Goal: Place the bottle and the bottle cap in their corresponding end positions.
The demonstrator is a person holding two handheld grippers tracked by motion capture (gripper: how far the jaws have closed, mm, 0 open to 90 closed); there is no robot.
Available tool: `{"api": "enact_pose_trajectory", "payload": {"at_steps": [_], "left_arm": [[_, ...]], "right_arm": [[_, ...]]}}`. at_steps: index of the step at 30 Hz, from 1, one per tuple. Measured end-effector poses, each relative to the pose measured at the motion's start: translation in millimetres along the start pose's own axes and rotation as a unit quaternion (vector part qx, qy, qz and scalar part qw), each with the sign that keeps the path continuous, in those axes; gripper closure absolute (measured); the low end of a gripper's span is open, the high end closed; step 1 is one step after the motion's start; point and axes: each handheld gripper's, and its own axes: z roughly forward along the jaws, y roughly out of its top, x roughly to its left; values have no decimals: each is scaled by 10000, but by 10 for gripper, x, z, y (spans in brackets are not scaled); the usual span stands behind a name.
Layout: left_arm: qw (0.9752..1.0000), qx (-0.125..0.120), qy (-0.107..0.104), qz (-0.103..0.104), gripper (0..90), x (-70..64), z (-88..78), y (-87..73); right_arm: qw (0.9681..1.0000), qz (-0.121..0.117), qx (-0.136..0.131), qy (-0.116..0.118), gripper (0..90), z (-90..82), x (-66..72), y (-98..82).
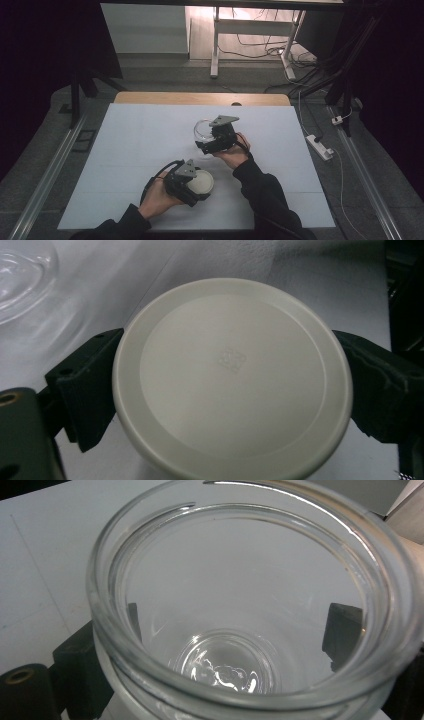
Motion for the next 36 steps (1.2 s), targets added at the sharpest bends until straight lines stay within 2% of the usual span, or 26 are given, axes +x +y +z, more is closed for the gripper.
{"api": "enact_pose_trajectory", "payload": {"at_steps": [5,11,22,29,31,36], "left_arm": [[9999,108,44,49,78,34,91,-17],[9999,120,47,-34,78,92,180,-48],[9995,293,94,69,77,145,308,-54],[9984,544,122,129,76,158,384,-48],[9980,601,135,130,76,155,402,-52],[9980,611,112,118,74,165,403,-53]], "right_arm": [[10000,10,30,-29,67,51,-26,8],[9999,34,106,-61,66,129,-53,-3],[9998,28,177,-119,66,239,-88,-39],[9998,-50,159,-85,66,276,-69,-68],[9997,-74,227,-62,65,298,-55,-84],[9998,-18,204,10,63,295,-81,-102]]}}
